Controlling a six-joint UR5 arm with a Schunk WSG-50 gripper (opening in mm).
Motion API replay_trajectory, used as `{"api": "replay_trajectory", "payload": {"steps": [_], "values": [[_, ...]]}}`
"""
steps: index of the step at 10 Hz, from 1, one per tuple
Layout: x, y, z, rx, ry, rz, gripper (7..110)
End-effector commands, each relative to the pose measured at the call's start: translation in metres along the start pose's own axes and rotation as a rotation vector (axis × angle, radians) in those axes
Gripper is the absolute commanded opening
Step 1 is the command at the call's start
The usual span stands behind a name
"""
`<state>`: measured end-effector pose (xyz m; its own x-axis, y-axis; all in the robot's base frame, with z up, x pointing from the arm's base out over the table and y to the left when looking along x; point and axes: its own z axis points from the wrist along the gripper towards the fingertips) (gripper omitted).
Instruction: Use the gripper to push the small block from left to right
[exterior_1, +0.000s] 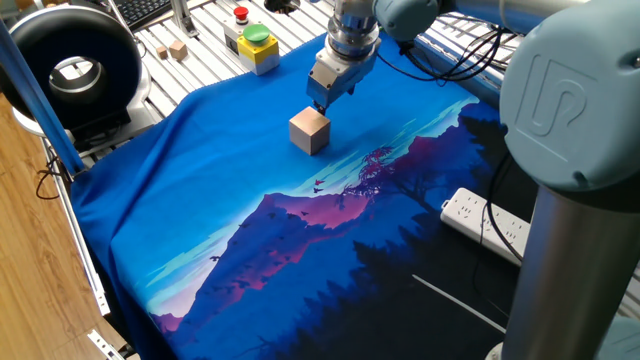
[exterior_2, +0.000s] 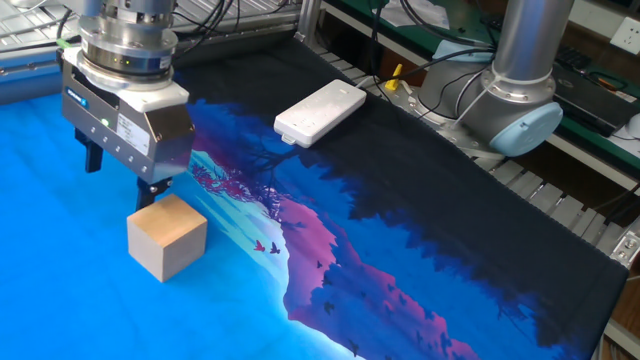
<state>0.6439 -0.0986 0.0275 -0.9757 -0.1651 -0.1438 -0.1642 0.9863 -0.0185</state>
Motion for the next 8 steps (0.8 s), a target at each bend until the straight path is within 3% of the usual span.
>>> {"api": "replay_trajectory", "payload": {"steps": [1, 4, 8], "values": [[-0.007, 0.001, -0.001, -0.011, -0.03, -0.038, 7], [-0.003, 0.017, -0.002, -0.073, -0.011, 0.042, 7], [-0.009, 0.025, 0.004, -0.078, -0.022, 0.063, 7]]}}
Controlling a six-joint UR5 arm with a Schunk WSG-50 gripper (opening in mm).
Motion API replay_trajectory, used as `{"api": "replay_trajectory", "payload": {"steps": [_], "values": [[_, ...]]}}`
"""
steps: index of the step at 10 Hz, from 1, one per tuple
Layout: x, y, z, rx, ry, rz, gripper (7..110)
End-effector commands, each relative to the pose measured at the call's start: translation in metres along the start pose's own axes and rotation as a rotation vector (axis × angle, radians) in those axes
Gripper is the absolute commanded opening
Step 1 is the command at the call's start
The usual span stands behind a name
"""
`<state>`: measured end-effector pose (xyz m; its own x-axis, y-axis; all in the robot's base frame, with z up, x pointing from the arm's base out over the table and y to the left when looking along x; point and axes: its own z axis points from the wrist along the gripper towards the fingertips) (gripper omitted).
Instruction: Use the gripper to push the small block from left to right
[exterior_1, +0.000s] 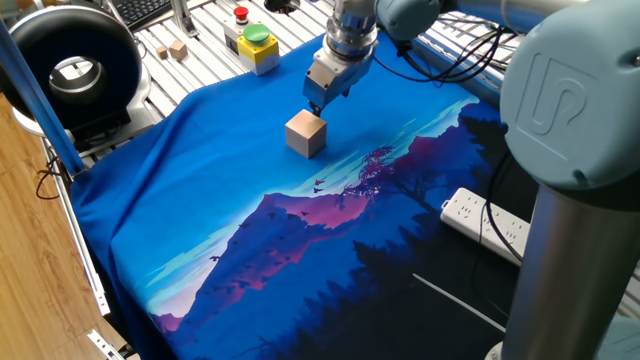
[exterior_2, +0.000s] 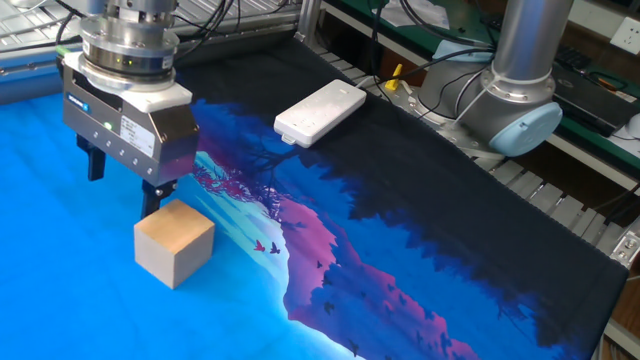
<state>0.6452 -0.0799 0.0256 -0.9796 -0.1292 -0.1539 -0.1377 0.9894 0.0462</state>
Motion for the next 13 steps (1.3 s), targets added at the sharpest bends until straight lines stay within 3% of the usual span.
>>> {"api": "replay_trajectory", "payload": {"steps": [1, 13], "values": [[-0.007, 0.011, 0.005, -0.016, -0.018, 0.038, 7], [-0.002, 0.055, 0.005, 0.009, -0.011, 0.096, 7]]}}
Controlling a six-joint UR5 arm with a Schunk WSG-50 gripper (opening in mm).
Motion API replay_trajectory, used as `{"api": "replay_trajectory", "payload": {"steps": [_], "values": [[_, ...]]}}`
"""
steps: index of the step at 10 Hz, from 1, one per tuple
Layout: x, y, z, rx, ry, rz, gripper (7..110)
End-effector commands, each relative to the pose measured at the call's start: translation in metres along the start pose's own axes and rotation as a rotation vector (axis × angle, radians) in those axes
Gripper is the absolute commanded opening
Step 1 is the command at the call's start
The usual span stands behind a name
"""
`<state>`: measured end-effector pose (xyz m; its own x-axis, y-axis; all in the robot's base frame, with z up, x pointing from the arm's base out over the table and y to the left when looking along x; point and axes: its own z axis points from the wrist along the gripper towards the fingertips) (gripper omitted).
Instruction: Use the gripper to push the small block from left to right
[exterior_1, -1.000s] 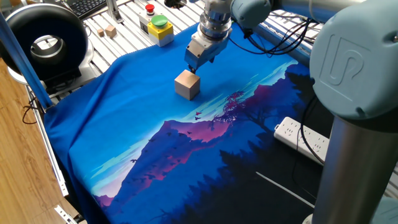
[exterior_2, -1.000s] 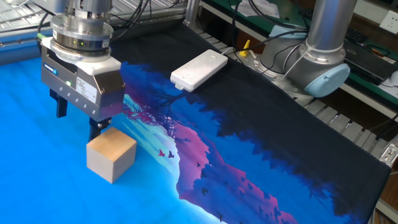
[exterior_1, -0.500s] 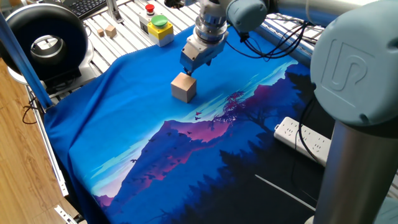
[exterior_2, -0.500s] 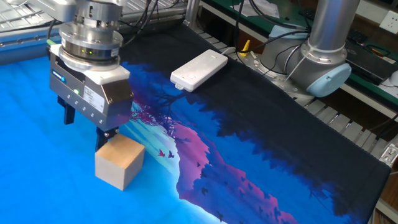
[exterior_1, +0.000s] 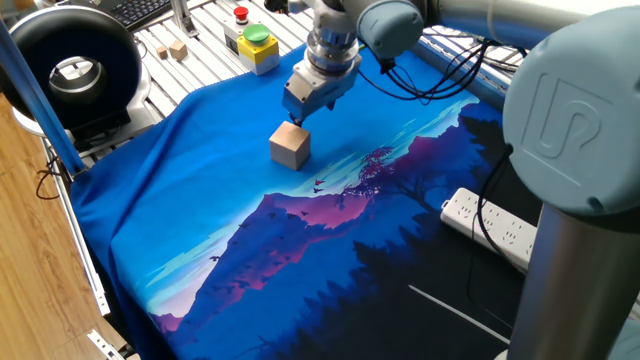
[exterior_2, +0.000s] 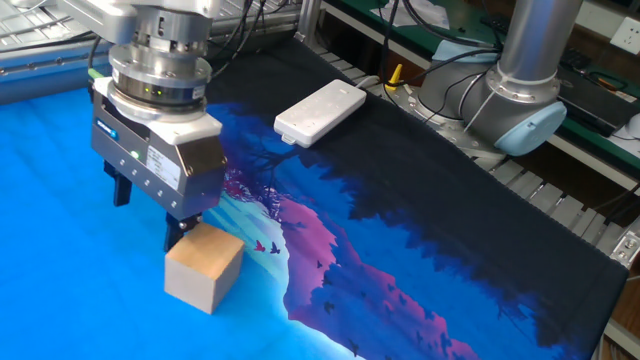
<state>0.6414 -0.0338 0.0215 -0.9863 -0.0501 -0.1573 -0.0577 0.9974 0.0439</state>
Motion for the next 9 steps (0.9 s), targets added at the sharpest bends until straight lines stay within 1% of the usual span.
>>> {"api": "replay_trajectory", "payload": {"steps": [1, 3, 5, 7, 9], "values": [[0.002, 0.013, -0.002, -0.003, -0.004, 0.022, 7], [0.005, 0.028, -0.001, 0.0, -0.011, 0.042, 7], [0.007, 0.04, 0.004, 0.0, -0.022, 0.059, 7], [0.01, 0.049, 0.004, 0.0, -0.027, 0.073, 7], [0.013, 0.056, 0.003, 0.011, -0.027, 0.088, 7]]}}
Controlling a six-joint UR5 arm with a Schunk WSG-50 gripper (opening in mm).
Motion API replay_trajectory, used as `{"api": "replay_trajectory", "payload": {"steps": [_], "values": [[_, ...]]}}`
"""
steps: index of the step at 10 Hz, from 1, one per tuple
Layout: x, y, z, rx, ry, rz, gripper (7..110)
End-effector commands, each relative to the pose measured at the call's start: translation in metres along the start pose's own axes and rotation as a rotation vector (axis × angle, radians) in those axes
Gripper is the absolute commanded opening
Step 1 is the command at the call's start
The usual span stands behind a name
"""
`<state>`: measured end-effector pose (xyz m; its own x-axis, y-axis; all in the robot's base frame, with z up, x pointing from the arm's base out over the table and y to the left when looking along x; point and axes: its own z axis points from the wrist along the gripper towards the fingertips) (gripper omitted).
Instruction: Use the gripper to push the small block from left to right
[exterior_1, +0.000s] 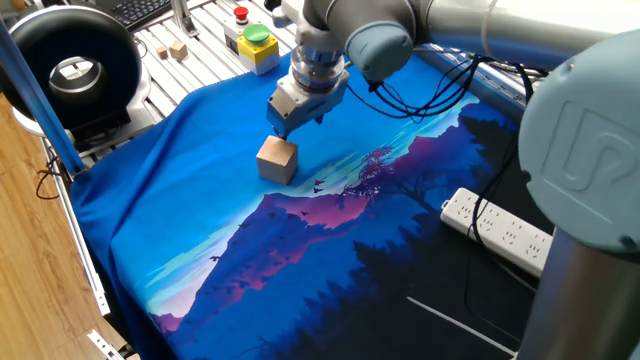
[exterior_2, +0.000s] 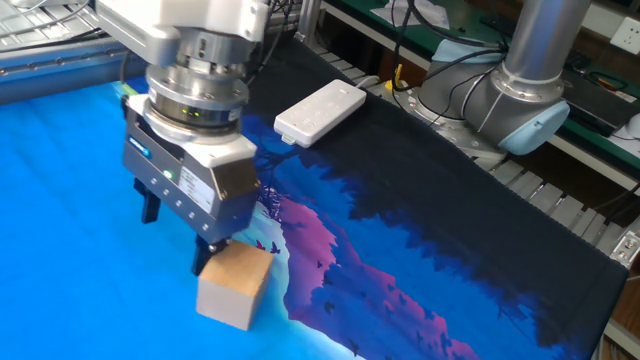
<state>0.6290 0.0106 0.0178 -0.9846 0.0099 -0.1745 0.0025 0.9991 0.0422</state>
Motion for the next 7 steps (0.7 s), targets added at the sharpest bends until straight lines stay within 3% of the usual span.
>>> {"api": "replay_trajectory", "payload": {"steps": [1, 7], "values": [[0.005, 0.014, -0.002, -0.001, -0.007, 0.034, 7], [0.015, 0.005, -0.006, 0.002, -0.011, -0.012, 7]]}}
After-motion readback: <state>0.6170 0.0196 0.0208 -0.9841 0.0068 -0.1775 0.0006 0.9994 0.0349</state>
